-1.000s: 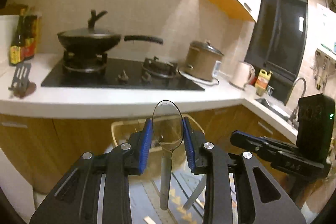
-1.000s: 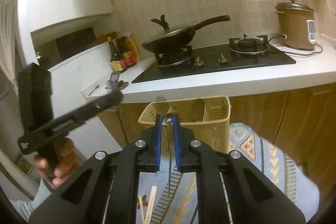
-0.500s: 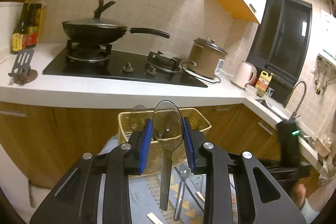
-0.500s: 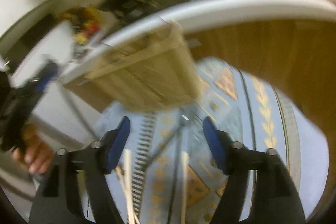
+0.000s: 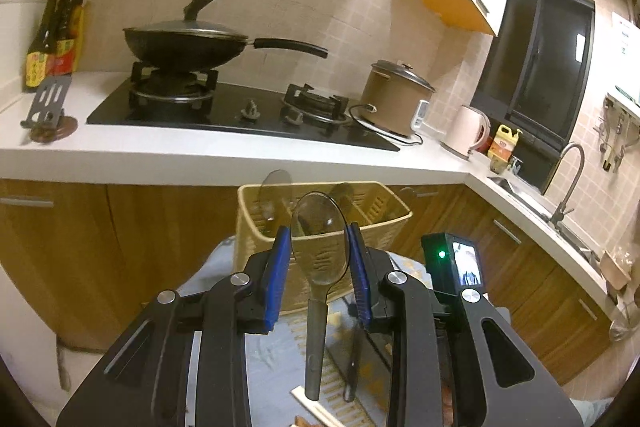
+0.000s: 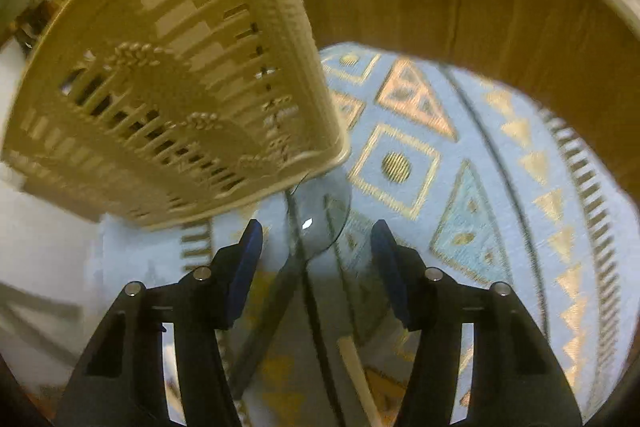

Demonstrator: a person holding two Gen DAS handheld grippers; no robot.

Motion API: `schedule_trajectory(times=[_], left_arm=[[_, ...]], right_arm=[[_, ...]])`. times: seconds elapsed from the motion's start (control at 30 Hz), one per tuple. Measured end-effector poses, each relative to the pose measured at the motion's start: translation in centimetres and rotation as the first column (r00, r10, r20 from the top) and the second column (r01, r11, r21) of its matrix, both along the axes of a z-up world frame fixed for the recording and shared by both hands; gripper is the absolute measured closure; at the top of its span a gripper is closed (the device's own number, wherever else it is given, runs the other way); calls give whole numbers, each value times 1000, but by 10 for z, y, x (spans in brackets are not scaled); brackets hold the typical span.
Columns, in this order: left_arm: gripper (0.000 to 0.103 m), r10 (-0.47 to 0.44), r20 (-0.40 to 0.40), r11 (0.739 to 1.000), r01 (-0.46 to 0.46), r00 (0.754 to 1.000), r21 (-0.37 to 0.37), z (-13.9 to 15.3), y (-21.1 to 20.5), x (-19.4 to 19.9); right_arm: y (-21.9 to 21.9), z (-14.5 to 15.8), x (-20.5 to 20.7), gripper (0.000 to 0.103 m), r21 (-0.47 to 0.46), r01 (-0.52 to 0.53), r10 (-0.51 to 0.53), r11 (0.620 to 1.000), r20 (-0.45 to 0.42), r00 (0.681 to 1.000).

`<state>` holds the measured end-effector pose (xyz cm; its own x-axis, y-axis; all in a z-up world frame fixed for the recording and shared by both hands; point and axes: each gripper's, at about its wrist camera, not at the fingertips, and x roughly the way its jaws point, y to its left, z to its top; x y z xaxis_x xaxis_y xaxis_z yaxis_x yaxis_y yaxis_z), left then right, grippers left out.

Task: Organize utensils
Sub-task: 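Lift the clear spoons in both tools up toward the beige holder, then lower both spoons into the beige holder and open both tools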

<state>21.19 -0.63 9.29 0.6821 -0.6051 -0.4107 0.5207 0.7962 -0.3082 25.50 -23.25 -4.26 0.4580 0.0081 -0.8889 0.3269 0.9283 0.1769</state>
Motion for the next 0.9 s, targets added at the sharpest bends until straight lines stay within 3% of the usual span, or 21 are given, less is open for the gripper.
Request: schedule_trajectory(times=[0.13, 0.2, 0.23, 0.33, 0.5, 0.63, 0.77, 0.9], left_arm=[[76, 4, -19, 1000, -4, 1000, -9, -5, 5, 4], [76, 4, -23, 1000, -5, 1000, -8, -8, 7, 5], [76, 4, -25, 1000, -5, 1000, -8, -9, 7, 6], [76, 4, -38, 1000, -5, 999, -7, -12, 6, 7], [76, 0, -31, 1000, 0, 1000, -4, -10, 3, 6], [77, 1, -6, 1000, -1, 1000, -7, 0, -1, 2], [79, 21, 45, 1000, -21, 999, -6, 17, -7, -4], [79, 46, 101, 999, -46, 994, -1, 39, -12, -6]], right_arm=[[22, -6, 0, 52, -145, 4, -2, 989, 13, 1000], [29, -8, -4, 67, -209, -1, 6, 978, 25, 1000], [31, -8, -7, 70, -214, -11, 18, 977, 32, 999], [29, -9, -17, 72, -190, -34, 42, 981, 38, 998], [7, 6, -50, 74, 1, -88, 87, 996, 124, 988], [-6, 42, -88, 74, 69, -164, 138, 984, 281, 950], [-14, 89, -121, 74, 69, -224, 173, 972, 437, 883], [-16, 138, -104, 74, 38, -244, 184, 969, 549, 816]])
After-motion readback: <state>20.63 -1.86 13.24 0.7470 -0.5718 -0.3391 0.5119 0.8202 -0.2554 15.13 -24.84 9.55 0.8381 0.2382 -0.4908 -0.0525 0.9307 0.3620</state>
